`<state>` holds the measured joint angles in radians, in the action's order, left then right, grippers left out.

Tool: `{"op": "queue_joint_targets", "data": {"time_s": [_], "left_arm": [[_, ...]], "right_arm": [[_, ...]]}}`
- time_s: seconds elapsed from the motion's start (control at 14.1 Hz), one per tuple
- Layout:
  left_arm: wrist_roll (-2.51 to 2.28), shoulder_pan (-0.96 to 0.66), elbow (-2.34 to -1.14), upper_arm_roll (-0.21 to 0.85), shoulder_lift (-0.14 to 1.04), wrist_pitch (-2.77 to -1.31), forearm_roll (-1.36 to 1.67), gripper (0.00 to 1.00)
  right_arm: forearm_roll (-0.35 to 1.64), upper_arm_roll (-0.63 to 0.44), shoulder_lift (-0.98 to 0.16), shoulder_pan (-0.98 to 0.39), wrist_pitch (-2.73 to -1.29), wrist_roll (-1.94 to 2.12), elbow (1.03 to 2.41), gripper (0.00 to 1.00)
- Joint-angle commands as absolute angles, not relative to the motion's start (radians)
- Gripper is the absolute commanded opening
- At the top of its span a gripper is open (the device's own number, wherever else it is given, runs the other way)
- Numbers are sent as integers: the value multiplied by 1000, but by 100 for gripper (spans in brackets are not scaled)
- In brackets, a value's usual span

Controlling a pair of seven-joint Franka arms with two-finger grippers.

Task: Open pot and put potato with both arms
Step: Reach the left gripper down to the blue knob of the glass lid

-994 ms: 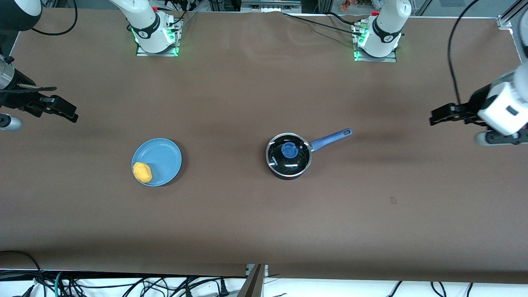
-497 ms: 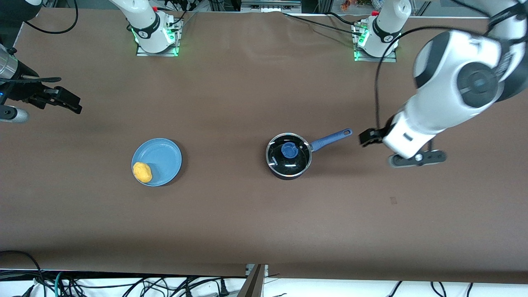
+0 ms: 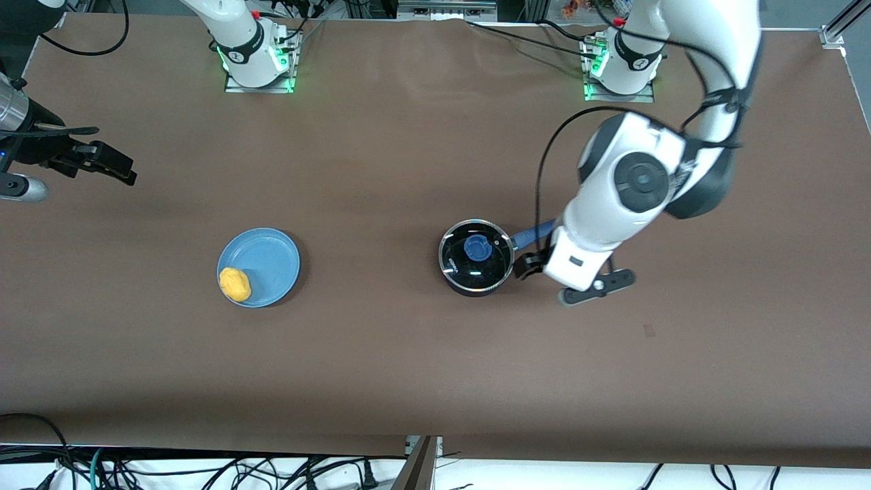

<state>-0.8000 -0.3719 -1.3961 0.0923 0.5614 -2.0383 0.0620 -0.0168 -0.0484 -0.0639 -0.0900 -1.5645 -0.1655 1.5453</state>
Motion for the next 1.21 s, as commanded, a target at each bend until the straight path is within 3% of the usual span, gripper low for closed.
{"op": "queue_joint_targets", "data": {"time_s": [0.0, 0.5, 1.14], "left_arm": [[-885, -416, -1365, 83, 620, -2106, 54, 100], [-1100, -511, -1374, 90, 680, -2123, -71, 100], [-1140, -512, -1433, 155, 681, -2114, -107, 100]], "right_arm": [[-2, -51, -55, -87, -1545, -163, 1540, 100], [-2, -49, -51, -87, -1529, -166, 1540, 100], [-11, -44, -51, -92, -1528, -164, 1537, 100]]}}
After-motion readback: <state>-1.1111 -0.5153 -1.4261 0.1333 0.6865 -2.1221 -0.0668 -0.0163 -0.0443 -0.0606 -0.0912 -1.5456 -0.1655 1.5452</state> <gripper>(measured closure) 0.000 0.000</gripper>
